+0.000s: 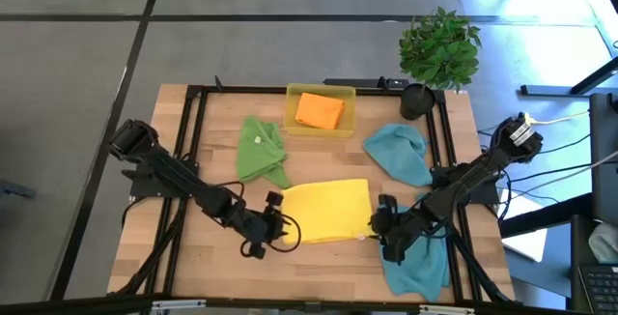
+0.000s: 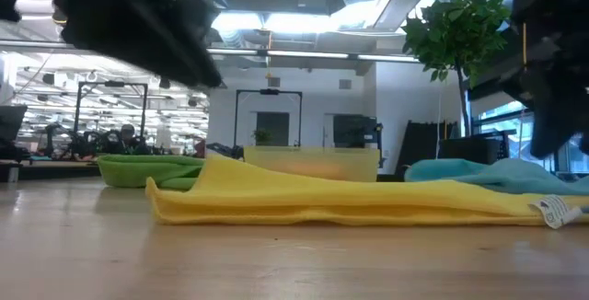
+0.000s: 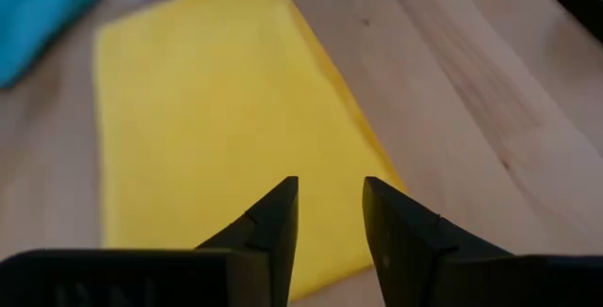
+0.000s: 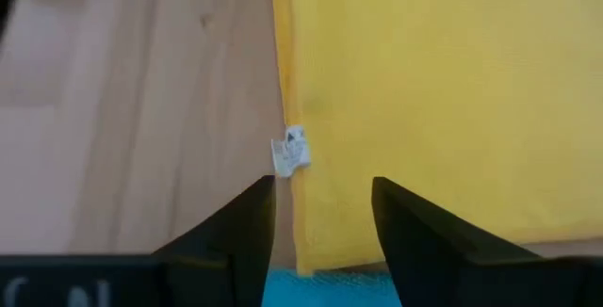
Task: Fold microfiber towels
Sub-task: Fold the yellow microfiber cloth
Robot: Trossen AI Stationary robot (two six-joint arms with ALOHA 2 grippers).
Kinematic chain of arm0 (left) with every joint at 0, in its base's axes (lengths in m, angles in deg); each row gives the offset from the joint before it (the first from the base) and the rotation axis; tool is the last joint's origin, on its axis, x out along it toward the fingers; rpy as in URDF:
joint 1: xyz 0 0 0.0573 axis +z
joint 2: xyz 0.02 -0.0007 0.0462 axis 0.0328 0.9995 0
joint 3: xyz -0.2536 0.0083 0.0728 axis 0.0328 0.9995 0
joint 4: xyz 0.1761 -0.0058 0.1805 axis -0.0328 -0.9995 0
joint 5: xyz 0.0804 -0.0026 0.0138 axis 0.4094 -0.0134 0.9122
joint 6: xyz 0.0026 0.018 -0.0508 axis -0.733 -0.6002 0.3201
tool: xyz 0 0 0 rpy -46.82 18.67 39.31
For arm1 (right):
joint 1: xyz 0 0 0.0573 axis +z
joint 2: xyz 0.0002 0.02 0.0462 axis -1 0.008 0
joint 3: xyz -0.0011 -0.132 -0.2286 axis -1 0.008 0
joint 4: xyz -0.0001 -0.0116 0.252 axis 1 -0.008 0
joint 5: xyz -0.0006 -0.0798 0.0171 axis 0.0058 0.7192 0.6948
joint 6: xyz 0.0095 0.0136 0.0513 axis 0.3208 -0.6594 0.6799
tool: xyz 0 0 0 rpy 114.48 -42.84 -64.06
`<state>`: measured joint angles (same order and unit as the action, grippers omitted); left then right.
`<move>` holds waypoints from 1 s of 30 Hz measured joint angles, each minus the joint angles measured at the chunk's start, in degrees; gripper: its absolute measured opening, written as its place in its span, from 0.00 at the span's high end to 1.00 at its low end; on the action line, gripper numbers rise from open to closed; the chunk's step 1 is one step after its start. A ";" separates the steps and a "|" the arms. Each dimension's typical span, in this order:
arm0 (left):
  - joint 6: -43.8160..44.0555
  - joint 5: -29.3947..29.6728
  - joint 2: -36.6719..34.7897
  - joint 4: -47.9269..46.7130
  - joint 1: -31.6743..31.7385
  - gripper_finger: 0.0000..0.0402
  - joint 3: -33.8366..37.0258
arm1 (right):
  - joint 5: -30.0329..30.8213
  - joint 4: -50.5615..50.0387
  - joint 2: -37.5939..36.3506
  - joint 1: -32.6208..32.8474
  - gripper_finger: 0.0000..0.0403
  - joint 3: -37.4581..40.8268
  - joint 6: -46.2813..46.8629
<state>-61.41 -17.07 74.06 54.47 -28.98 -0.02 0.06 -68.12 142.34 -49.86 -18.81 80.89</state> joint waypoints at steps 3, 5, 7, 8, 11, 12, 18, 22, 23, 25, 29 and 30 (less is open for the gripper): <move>-1.43 0.62 -0.64 0.16 0.96 0.73 -0.04 | 6.80 0.43 -0.67 -0.34 0.55 0.38 0.05; -1.51 0.63 -0.62 0.27 2.45 0.73 0.24 | 11.33 1.15 -0.70 -1.49 0.55 1.55 0.26; -1.44 0.37 -0.52 1.99 4.57 0.73 1.59 | 12.63 2.72 -0.70 -3.19 0.56 3.34 0.63; -1.32 0.06 -0.46 2.90 5.64 0.73 2.73 | 12.68 3.87 -0.70 -4.20 0.56 4.39 0.76; -0.13 -1.29 -0.42 7.77 9.51 0.73 6.96 | 12.74 8.67 -0.70 -7.46 0.59 7.84 0.70; 0.43 -2.18 -0.42 9.63 10.95 0.73 8.34 | 12.72 10.55 -0.70 -8.67 0.60 8.95 0.38; 5.20 -4.02 -0.40 15.27 18.40 0.73 14.77 | 12.52 19.60 -0.70 -16.69 0.66 14.30 -1.05; 8.69 -3.91 -0.40 15.45 21.31 0.73 16.83 | 10.28 20.38 -0.68 -20.53 0.70 16.52 0.43; 9.55 -3.91 -0.40 15.45 21.86 0.73 17.31 | 9.49 20.52 -0.68 -21.27 0.71 16.97 1.04; 10.91 -3.91 -0.40 15.24 22.61 0.73 18.04 | 8.12 21.10 -0.68 -22.23 0.73 17.95 1.81; 11.46 -4.81 -0.38 15.15 23.02 0.73 18.56 | 7.22 23.33 -0.68 -23.11 0.77 19.34 1.91; 11.46 -4.89 -0.39 15.13 23.02 0.73 18.56 | 7.17 23.38 -0.68 -23.28 0.78 19.36 1.89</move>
<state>-49.95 -21.96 73.67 69.60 -5.96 18.54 7.24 -44.74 141.66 -73.14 0.55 82.79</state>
